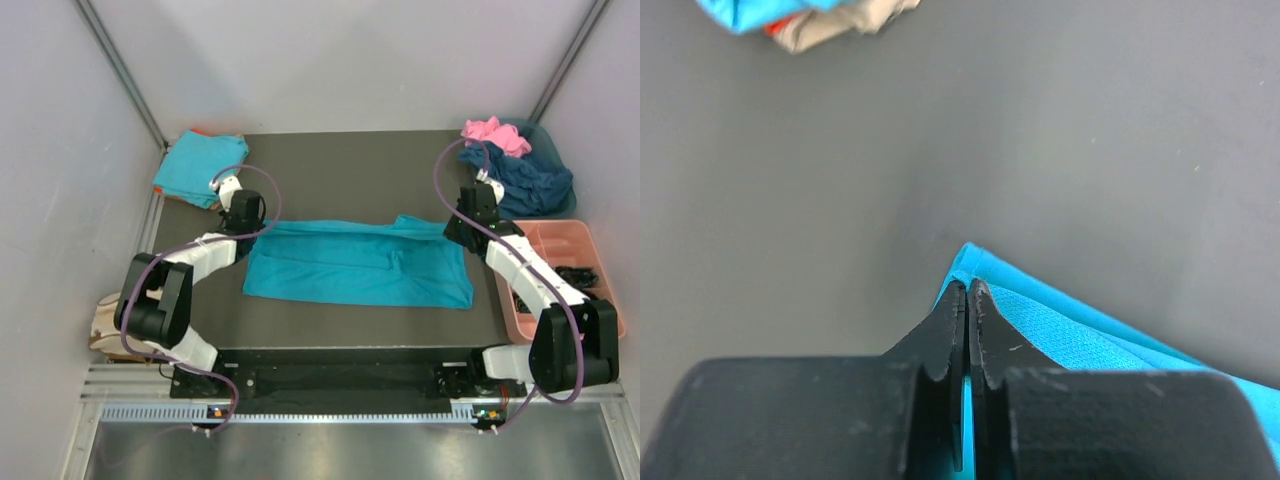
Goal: Fold and stack the t-shirts
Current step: Fold the tshirt
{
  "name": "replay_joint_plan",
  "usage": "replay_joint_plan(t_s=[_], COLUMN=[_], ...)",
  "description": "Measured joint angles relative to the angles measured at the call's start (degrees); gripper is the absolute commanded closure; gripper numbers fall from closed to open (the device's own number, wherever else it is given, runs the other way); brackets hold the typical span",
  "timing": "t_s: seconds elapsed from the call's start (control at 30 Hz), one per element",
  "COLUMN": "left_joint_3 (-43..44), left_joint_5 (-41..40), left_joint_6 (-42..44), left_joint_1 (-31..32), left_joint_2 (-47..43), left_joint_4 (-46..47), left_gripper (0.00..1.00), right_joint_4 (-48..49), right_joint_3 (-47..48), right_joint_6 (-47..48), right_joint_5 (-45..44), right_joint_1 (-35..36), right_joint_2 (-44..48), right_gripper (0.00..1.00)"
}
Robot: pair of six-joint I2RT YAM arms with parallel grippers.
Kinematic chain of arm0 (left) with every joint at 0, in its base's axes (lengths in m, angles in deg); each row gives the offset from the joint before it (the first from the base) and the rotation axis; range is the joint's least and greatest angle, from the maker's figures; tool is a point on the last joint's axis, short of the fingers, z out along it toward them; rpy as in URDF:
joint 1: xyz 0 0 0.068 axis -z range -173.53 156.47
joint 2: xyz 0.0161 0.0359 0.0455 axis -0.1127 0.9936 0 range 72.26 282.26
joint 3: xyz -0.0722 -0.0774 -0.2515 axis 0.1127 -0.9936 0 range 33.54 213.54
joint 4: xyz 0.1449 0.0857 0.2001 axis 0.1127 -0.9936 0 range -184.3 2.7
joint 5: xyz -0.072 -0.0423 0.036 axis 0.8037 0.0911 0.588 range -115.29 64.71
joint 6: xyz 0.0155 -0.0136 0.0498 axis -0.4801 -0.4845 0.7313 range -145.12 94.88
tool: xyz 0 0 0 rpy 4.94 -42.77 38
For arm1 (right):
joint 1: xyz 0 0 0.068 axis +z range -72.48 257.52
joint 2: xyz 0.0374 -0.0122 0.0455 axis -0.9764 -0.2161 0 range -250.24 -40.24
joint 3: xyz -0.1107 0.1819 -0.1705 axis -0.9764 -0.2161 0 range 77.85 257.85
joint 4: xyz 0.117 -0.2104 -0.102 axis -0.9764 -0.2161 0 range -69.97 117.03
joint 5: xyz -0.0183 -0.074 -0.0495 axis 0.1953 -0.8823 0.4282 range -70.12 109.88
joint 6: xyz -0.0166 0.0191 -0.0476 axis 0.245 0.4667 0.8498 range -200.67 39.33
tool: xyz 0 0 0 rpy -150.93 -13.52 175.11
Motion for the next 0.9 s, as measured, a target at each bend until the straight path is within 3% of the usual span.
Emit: replay_joint_plan(t_s=[0.9], left_joint_3=[-9.42], left_joint_5=[1.64], left_joint_6=[-5.16], left_joint_1=[0.07], left_joint_2=[-8.68], left_joint_4=[-3.3], left_gripper=[1.0], right_joint_4=[-3.21], right_joint_3=[-7.1], right_joint_6=[-2.58], right_joint_5=[1.2], right_joint_1=[0.0], right_joint_2=[8.61], right_gripper=[1.0])
